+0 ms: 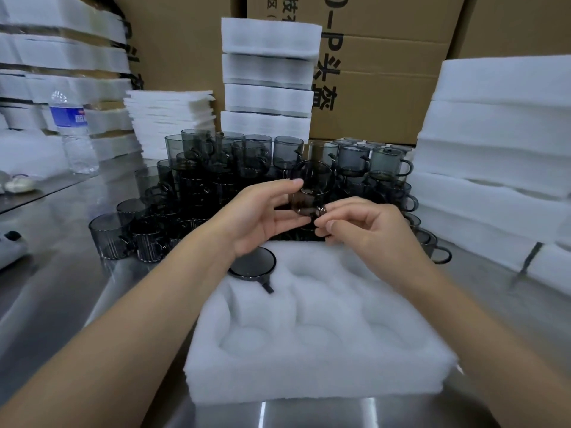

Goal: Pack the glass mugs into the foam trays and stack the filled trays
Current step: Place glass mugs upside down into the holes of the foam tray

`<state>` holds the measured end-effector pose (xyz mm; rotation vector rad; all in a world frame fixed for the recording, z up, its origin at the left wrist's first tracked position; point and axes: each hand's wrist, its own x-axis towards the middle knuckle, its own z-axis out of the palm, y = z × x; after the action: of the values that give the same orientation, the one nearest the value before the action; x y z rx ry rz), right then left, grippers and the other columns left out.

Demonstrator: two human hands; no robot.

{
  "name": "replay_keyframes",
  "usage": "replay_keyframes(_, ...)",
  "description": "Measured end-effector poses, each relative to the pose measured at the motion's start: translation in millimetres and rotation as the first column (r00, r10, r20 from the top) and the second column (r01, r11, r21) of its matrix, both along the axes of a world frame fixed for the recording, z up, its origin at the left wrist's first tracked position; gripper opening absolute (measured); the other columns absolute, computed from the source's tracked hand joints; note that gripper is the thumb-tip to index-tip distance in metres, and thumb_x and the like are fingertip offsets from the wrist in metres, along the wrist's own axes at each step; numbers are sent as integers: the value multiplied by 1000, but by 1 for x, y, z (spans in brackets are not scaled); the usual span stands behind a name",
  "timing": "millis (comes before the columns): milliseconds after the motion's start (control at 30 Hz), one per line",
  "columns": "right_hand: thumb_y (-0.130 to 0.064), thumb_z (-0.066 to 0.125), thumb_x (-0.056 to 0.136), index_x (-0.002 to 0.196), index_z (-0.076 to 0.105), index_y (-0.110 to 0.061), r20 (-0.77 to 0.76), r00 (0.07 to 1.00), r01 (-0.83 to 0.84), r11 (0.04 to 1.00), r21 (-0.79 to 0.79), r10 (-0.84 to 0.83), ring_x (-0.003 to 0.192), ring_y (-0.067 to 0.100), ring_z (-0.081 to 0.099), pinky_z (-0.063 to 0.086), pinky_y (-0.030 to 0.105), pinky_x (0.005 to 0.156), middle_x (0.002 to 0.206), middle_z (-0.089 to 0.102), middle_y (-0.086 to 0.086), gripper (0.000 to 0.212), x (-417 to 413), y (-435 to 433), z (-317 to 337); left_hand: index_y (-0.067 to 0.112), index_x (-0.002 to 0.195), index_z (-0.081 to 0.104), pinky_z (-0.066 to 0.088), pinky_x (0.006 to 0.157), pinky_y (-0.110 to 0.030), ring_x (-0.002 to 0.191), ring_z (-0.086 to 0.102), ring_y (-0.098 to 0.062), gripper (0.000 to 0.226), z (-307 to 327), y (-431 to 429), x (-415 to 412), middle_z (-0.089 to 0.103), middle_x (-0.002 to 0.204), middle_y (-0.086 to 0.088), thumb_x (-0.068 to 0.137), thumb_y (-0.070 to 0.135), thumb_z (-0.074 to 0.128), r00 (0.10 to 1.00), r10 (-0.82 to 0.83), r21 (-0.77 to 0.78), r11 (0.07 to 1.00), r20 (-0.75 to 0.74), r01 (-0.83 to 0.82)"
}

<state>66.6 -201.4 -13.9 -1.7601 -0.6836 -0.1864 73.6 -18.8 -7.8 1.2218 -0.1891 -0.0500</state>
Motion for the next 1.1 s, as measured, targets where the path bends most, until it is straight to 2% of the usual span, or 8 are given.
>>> replay_keyframes(67, 4, 59, 86, 74, 73, -17, -2, 1000, 13, 999, 47, -13, 71, 10, 68, 53, 22, 65, 94, 65, -7, 28, 2, 0, 0, 13, 85, 74, 59, 75, -31, 82, 71, -25, 18, -1, 2, 1, 72, 100, -6, 68, 9, 74, 999, -11, -25, 1000, 30, 11)
replay_keyframes(133, 3, 57, 87, 74, 71, -18, 9, 999, 42, 996, 83, -43, 65, 6, 65, 50, 17, 58, 93, 63, -6, 29, 4, 0, 0, 15, 93, 73, 57, 82, -31, 86, 70, -23, 25, -1, 4, 2, 71, 105, -4, 71, 10, 64, 998, -30, -27, 999, 62, 32)
replay_keyframes(267, -3, 58, 88, 87, 64, -25, -24, 994, 108, 983, 146, -106, 65, 2, 65, 49, 17, 53, 82, 65, -7, 22, 7, -1, -3, 18, 97, 75, 56, 82, -29, 94, 70, -23, 31, -3, 5, 0, 72, 108, -4, 74, 6, 59, 986, -111, 1, 994, 123, 112)
replay_keyframes(400, -9, 55, 92, 111, 63, -26, -42, 996, 88, 985, 152, -82, 75, 7, 67, 51, 19, 55, 106, 66, -8, 27, 9, -2, -4, 16, 114, 65, 55, 85, -29, 104, 67, -25, 45, -4, 6, 1, 69, 116, -4, 72, 0, 59, 978, -158, 8, 987, 139, 159)
replay_keyframes(533, -13, 54, 94, 118, 63, -27, -31, 998, 56, 990, 133, -52, 78, 6, 67, 50, 19, 55, 112, 66, -14, 30, 8, -4, -3, 18, 106, 72, 56, 82, -28, 100, 68, -23, 40, -4, 6, 1, 69, 115, -5, 74, 0, 57, 974, -175, -18, 984, 146, 179)
replay_keyframes(733, -15, 58, 92, 121, 63, -28, -7, 998, 60, 988, 141, -59, 79, 4, 67, 49, 17, 55, 118, 64, -11, 33, 8, -3, -4, 12, 119, 60, 55, 84, -28, 100, 68, -22, 50, -4, 7, 1, 68, 117, -4, 72, -4, 56, 974, -170, -39, 983, 149, 177)
replay_keyframes(900, -14, 57, 93, 122, 62, -35, 35, 997, 59, 990, 131, -65, 79, 2, 67, 49, 15, 54, 117, 62, -4, 36, 8, -2, -4, 9, 135, 49, 53, 91, -29, 103, 66, -21, 71, -5, 7, 3, 62, 121, -11, 67, -6, 59, 987, -109, -62, 991, 117, 117)
replay_keyframes(1100, -15, 56, 94, 111, 61, -47, 66, 996, 52, 984, 170, -65, 75, 1, 65, 49, 16, 54, 112, 62, -5, 36, 6, -2, -3, 21, 124, 59, 53, 79, -21, 97, 59, -8, 61, -2, 5, 0, 51, 110, -3, 66, 3, 66, 991, -90, 41, 995, 102, 87)
